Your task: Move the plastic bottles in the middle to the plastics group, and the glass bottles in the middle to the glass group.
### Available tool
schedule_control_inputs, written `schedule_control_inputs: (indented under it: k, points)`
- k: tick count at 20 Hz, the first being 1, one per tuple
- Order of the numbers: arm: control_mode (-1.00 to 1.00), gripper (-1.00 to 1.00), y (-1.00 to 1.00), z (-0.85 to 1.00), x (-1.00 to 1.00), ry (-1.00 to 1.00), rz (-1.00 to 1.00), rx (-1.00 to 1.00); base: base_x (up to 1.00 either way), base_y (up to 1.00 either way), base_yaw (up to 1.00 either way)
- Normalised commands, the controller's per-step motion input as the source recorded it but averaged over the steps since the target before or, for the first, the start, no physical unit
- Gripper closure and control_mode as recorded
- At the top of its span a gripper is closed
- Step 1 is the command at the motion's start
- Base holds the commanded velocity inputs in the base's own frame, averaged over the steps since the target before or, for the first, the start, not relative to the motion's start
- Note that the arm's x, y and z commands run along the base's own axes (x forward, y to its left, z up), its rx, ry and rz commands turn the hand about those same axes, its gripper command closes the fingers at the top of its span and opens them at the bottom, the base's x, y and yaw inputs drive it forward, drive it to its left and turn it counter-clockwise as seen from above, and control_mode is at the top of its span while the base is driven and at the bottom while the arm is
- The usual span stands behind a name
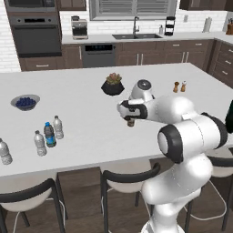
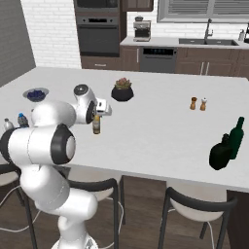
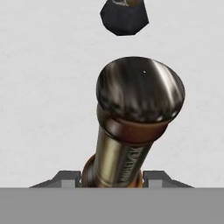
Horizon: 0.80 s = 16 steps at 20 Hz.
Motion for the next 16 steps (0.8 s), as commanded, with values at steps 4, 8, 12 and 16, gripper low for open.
schedule_control_inputs:
  k: [4, 8, 12, 16]
  points:
    - [-1.00, 1.00, -1.00, 0.18, -0.34, 0.00, -0.36, 0.00, 0.00, 0.00, 0.00]
    - [-1.00, 1.00, -1.00, 0.07, -0.30, 0.00, -0.40, 0.00, 0.00, 0.00, 0.00]
    - [-1.00, 1.00, -1.00, 0.01, -0.29, 0.00, -0.40, 0.00, 0.00, 0.00, 0.00]
    - [-1.00, 1.00, -1.00, 0.07, -0.28, 0.00, -0.39, 0.00, 0.00, 0.00, 0.00]
